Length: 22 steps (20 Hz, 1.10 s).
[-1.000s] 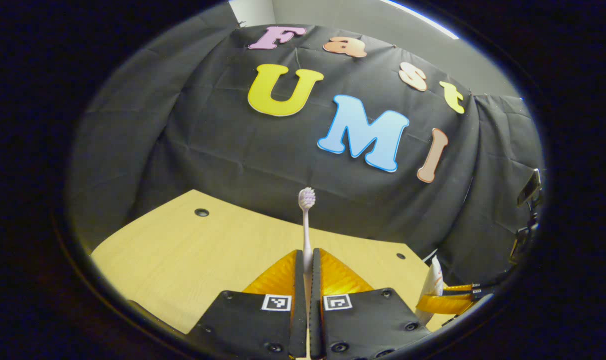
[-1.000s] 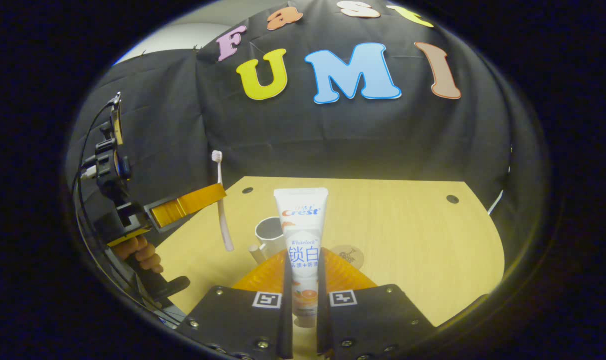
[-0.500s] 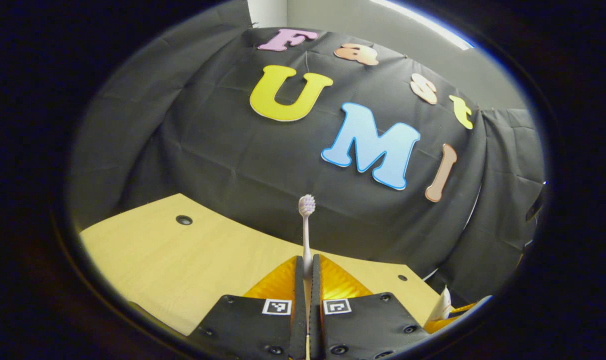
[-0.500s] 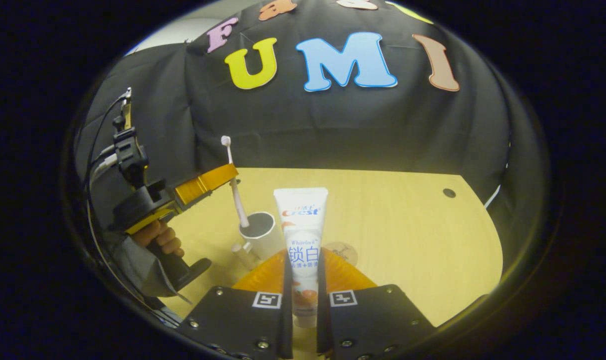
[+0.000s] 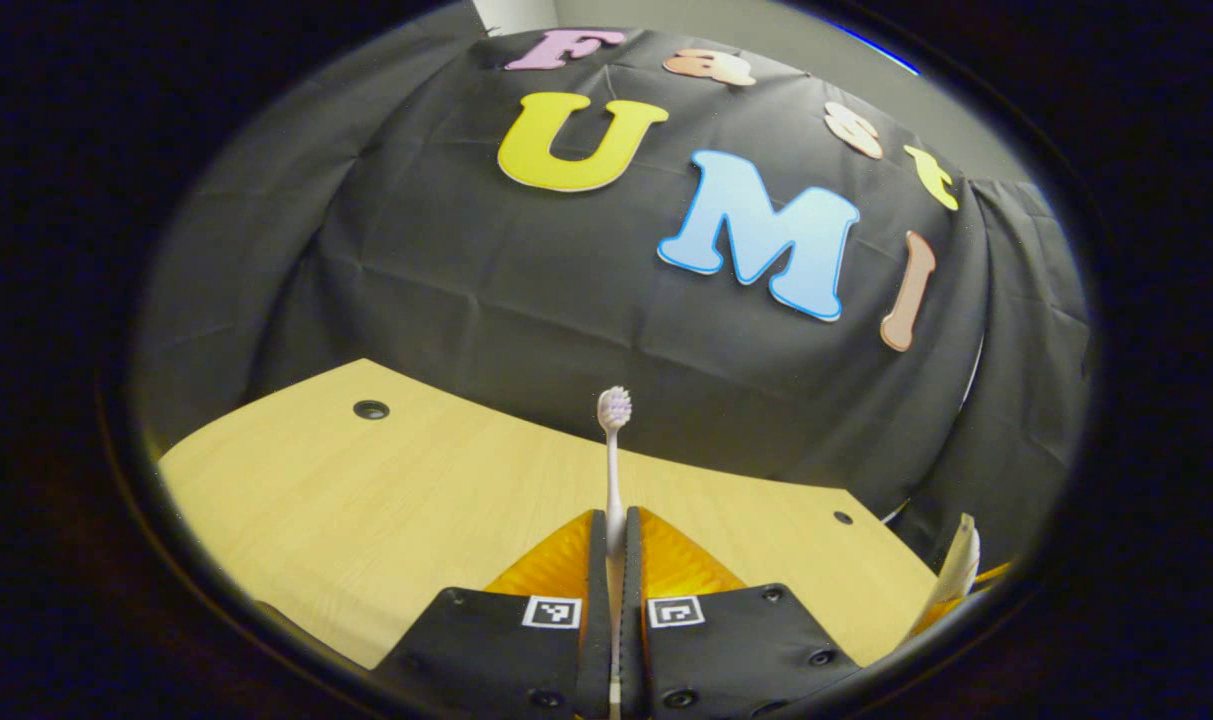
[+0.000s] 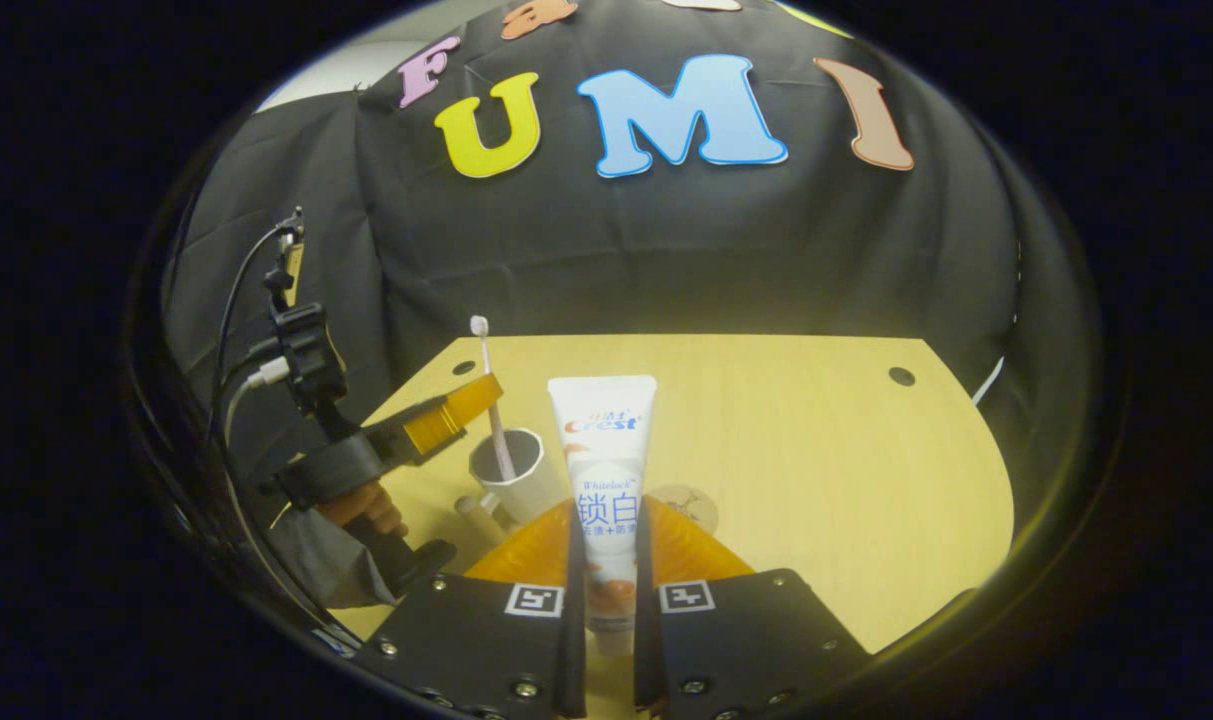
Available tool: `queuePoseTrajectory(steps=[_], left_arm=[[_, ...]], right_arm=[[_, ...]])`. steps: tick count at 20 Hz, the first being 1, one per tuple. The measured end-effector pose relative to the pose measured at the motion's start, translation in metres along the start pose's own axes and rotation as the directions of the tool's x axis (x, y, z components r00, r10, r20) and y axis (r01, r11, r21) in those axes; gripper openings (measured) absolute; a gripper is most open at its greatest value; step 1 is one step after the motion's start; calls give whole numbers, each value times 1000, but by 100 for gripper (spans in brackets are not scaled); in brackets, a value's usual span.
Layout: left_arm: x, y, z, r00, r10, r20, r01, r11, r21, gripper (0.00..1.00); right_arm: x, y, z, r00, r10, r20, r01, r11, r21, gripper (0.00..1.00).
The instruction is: Put the toothbrush and toothpaste on the desktop into the cup, then pick up the cup and place it on the coaster on the desktop.
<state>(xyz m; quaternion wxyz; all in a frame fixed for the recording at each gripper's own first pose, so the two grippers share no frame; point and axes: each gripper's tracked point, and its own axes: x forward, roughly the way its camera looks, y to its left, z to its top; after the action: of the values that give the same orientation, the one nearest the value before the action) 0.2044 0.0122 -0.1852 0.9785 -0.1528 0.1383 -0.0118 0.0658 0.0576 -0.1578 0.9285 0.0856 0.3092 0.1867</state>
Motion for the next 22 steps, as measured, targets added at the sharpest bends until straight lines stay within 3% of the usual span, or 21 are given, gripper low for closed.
queuePoseTrajectory(steps=[1, 2, 3, 6, 7, 10, 14, 15, 22], left_arm=[[-3, -2, -4, 1000, -5, -14, 5, 1000, 8, 14], [-5, -3, -6, 1000, -10, -25, 10, 1000, 11, 19], [-7, -3, -7, 999, -11, -36, 12, 1000, 8, 14], [-16, -4, -12, 997, -30, -66, 30, 1000, -7, 27], [-20, -1, -15, 997, -24, -78, 23, 1000, -7, 37], [-31, 1, -14, 995, -26, -95, 24, 1000, -15, 84], [-47, 4, -11, 992, -20, -122, 21, 1000, 8, 86], [-51, 6, -11, 991, -22, -131, 24, 1000, 11, 92], [-82, 12, -16, 982, -30, -187, 33, 999, 10, 92]], right_arm=[[1, 2, 0, 1000, 7, 3, -7, 1000, 1, 20], [2, 5, 3, 1000, 12, 7, -12, 1000, -3, 20], [2, 8, 4, 1000, 17, 10, -17, 1000, -10, 20], [7, 16, 11, 999, 39, 26, -39, 999, -25, 20], [9, 19, 14, 998, 48, 34, -47, 999, -28, 20], [21, 30, 27, 996, 74, 58, -72, 997, -35, 20], [44, 45, 44, 989, 116, 87, -115, 993, -21, 20], [51, 49, 48, 988, 126, 94, -125, 992, -15, 20], [96, 70, 77, 973, 172, 157, -175, 984, 9, 20]])
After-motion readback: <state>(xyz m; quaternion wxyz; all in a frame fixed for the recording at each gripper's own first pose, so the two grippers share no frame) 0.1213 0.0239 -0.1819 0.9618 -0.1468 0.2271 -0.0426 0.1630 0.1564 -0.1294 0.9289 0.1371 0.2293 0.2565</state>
